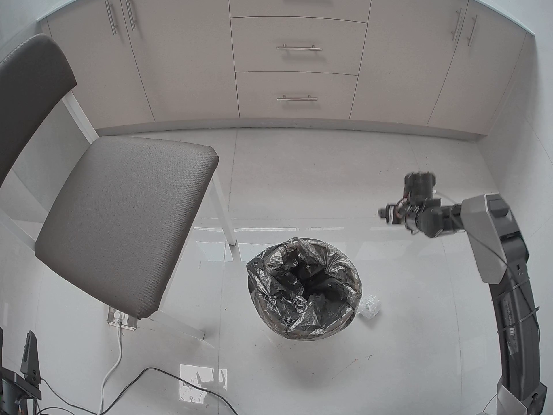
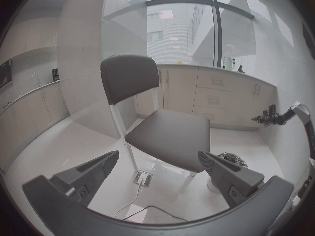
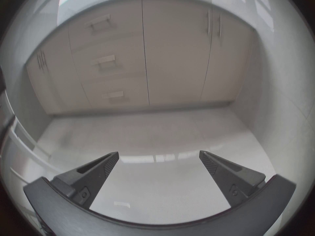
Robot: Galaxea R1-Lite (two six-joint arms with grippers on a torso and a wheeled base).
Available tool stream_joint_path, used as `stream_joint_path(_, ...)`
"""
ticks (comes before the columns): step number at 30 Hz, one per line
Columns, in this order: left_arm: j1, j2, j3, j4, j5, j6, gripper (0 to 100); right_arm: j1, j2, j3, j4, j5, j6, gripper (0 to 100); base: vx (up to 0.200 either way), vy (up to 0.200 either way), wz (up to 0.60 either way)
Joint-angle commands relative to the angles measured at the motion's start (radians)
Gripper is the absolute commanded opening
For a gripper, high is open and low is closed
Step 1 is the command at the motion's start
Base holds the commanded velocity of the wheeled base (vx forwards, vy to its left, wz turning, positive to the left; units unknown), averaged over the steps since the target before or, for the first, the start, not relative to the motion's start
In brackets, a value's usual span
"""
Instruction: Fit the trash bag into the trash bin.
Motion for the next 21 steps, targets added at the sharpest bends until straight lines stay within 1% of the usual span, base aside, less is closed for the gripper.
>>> stream_joint_path(1, 0.004, -0.024, 0.055, 0.000, 0.003, 0.007, 100, -0.006, 0.350, -0.013, 0.207, 0.001, 0.000, 100, 0.000, 0.000, 0.00)
stream_joint_path(2, 0.004, -0.024, 0.055, 0.009, 0.002, 0.005, 100, -0.008, 0.386, -0.013, 0.256, 0.004, 0.000, 100, 0.000, 0.000, 0.00)
stream_joint_path(4, 0.004, -0.024, 0.055, 0.009, 0.002, 0.005, 100, -0.012, 0.386, -0.013, 0.303, 0.004, 0.004, 100, 0.000, 0.000, 0.00)
stream_joint_path(6, 0.004, -0.024, 0.055, 0.009, 0.002, 0.005, 100, -0.015, 0.386, -0.013, 0.313, 0.008, 0.021, 100, 0.000, 0.000, 0.00)
stream_joint_path(7, 0.004, -0.024, 0.055, 0.009, 0.002, 0.005, 100, -0.017, 0.386, -0.013, 0.307, 0.002, 0.059, 100, 0.000, 0.000, 0.00)
stream_joint_path(13, 0.004, -0.024, 0.055, 0.009, 0.002, 0.005, 100, -0.017, 0.377, -0.013, 0.265, -0.001, 0.070, 100, 0.000, 0.000, 0.00)
stream_joint_path(16, 0.004, -0.024, 0.055, 0.009, 0.002, 0.007, 100, -0.012, 0.374, -0.013, 0.225, -0.002, 0.070, 100, 0.000, 0.000, 0.00)
stream_joint_path(17, 0.006, -0.024, 0.055, 0.009, 0.003, 0.007, 100, -0.005, 0.373, -0.013, 0.181, -0.004, 0.072, 100, 0.000, 0.000, 0.00)
stream_joint_path(21, 0.006, -0.024, 0.055, 0.009, 0.003, 0.007, 100, 0.002, 0.373, -0.013, 0.168, -0.004, 0.072, 100, 0.000, 0.000, 0.00)
